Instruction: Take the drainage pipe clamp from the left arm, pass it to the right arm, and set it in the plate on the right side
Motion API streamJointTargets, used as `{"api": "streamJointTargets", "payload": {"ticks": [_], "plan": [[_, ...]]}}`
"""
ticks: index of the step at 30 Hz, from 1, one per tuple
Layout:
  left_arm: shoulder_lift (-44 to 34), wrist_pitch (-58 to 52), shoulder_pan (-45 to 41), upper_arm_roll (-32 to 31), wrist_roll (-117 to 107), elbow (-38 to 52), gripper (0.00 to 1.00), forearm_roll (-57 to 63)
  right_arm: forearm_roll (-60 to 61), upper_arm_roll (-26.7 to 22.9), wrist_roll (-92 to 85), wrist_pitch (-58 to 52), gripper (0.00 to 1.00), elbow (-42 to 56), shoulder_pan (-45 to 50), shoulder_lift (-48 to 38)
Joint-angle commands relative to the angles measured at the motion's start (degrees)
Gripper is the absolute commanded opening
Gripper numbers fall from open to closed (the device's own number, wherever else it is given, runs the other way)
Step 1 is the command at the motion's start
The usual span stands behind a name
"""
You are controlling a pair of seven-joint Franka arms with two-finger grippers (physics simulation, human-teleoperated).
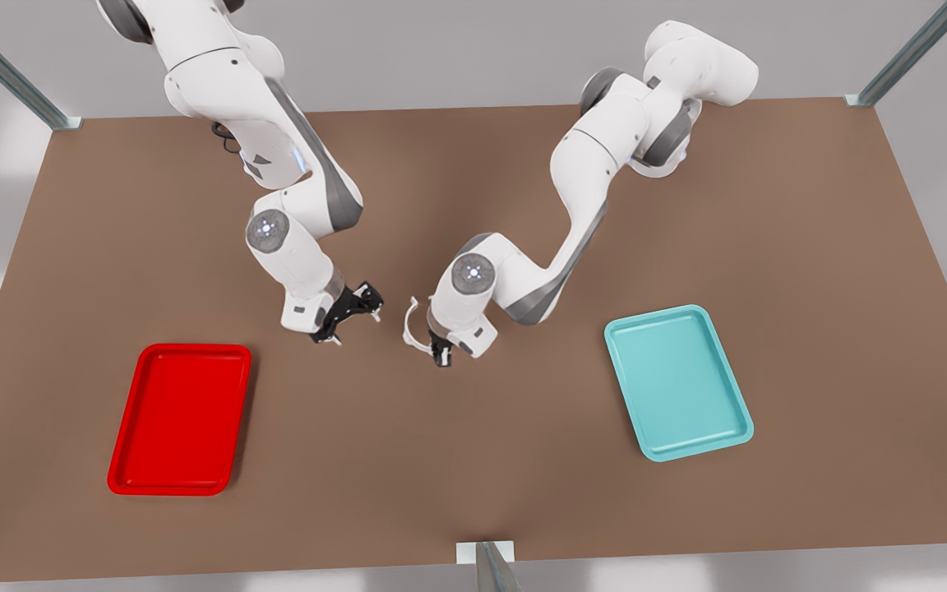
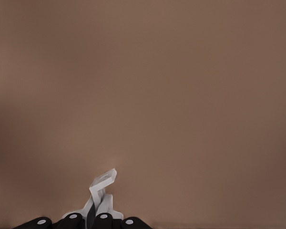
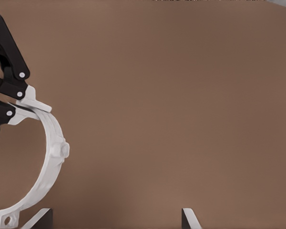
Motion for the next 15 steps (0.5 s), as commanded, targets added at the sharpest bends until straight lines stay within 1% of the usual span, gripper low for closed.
{"api": "streamJointTargets", "payload": {"ticks": [1,15], "plan": [[-0.1,1.9,-0.3,0.0,-17.9,0.0,0.21,0.1,0.2,0.1,-1.9,3.2,1.00,-0.2,0.2,0.0],[0.4,2.8,-0.1,0.2,-17.8,0.6,0.21,0.1,1.1,0.3,-2.3,3.7,1.00,-0.2,2.0,0.2]]}}
